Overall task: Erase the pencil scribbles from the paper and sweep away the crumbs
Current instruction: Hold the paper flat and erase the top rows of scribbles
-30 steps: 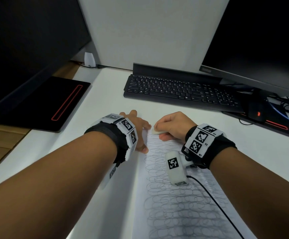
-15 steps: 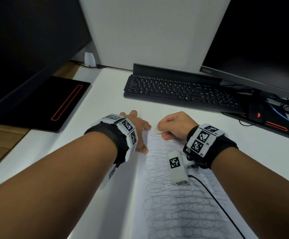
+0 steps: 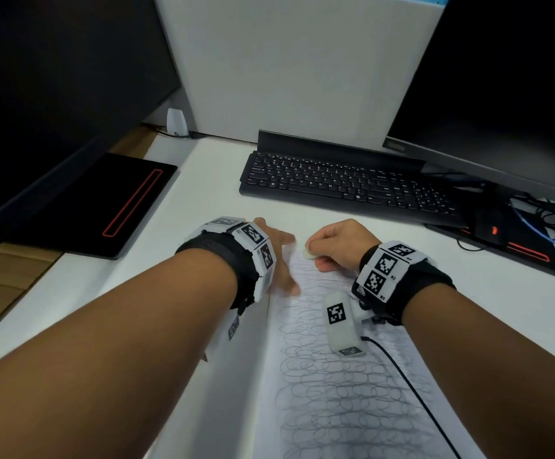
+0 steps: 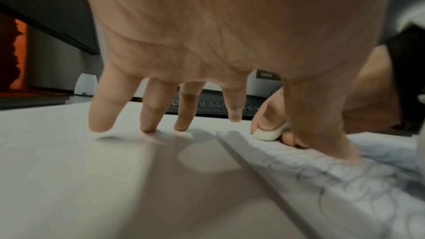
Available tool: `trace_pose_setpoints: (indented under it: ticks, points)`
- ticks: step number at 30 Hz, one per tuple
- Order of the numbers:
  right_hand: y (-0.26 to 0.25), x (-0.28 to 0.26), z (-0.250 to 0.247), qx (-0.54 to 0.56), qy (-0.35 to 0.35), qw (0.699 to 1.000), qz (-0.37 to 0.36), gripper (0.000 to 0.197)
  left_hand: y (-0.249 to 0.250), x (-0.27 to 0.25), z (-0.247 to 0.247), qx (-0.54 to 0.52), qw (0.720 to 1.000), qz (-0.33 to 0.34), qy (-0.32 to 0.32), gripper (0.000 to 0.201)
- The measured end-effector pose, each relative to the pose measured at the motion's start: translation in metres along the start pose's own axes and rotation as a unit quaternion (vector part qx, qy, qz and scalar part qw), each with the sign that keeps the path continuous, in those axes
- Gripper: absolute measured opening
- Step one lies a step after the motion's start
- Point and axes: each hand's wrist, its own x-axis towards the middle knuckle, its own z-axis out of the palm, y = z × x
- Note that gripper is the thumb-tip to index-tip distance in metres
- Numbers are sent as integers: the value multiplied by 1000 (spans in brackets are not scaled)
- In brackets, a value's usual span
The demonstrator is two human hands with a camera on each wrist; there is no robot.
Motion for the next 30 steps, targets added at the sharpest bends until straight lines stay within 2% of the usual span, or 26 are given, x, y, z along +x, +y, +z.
trace_pose_setpoints:
  ticks: [4,9,13,17,21,24,28,30]
  points:
    - [-1,-1,2,-6,1,1000,0,5,5,-1,1,2,1000,22,-3,78]
    - [-4,2,-1,-25,-1,1000,-3,4,-1,-1,7,-7,1000,-6,-14,90]
    - [-7,-3,2,-48,-25,998,-9,3,-2,1,2,-39,999,16,-30,92]
    - [-5,2,-2,-42,2,999,-17,1,-1,1,3,-50,999,15,-16,91]
    - [-6,0,-1,-70,-37,996,-29,3,0,1,1,-34,999,26,-20,91]
    - [-8,2,-6,-88,-23,995,-50,1,2,-1,-1,-13,999,32,-20,90]
    - [-11,-2,-4,-105,-78,990,-62,3,3,-5,-5,0,999,33,-29,90]
    - [-10,0,-6,-104,-51,991,-67,3,4,-6,-5,3,999,36,-31,90]
